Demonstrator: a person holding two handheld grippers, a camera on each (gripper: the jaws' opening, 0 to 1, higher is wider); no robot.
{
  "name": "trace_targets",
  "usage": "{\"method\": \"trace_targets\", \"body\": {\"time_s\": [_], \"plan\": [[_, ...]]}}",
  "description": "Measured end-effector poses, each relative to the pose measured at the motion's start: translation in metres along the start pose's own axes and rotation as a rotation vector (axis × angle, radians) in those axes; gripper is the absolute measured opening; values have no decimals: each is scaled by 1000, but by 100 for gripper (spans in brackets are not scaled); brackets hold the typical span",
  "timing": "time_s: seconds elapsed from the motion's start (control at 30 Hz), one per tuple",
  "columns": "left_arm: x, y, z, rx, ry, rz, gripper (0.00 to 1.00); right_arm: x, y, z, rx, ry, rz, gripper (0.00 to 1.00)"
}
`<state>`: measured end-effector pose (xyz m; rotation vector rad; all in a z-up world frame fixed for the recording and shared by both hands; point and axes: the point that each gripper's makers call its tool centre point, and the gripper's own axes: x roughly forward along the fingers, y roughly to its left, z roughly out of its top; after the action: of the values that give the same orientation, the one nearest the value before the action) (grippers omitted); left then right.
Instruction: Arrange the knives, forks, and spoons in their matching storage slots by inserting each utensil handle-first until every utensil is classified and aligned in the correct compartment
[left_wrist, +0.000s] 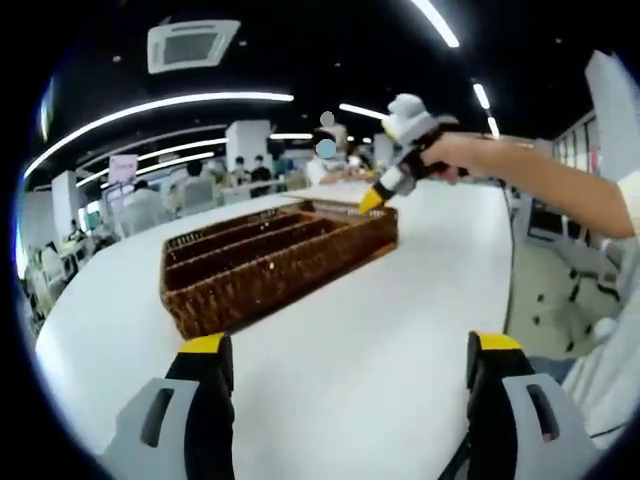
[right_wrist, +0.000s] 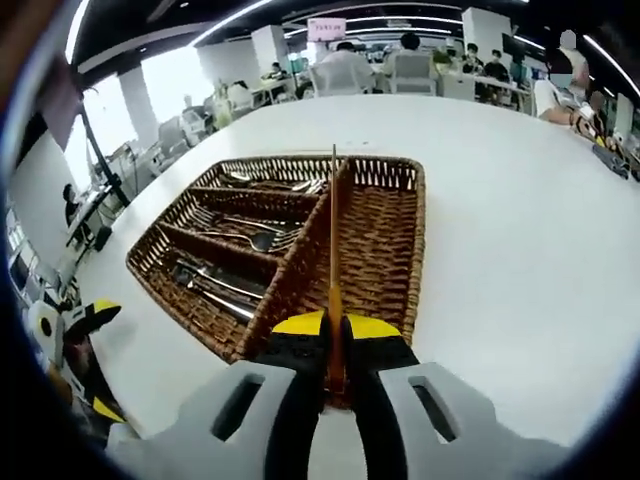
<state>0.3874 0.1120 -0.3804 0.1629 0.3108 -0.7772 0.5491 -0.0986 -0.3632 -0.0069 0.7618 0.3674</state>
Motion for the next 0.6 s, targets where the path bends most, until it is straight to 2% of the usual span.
{"method": "trace_targets", "body": {"time_s": [0.17, 0.23, 0.27, 0.5, 0.6], "plan": [[-1, 1, -1, -3, 1, -3, 97, 2, -2, -5, 19, 19, -15, 6], [-1, 1, -1, -3, 2, -8, 97, 5, -4, -6, -29, 26, -30, 6], [-1, 0, 0, -2, 1, -12, 97, 5, -1, -7, -4, 32, -22, 6], [0, 0, 1, 7, 1, -20, 96, 9, 3, -13, -25, 59, -48, 6], [0, -1, -4, 16, 18, -27, 95, 12, 2, -14, -18, 69, -50, 6]]}}
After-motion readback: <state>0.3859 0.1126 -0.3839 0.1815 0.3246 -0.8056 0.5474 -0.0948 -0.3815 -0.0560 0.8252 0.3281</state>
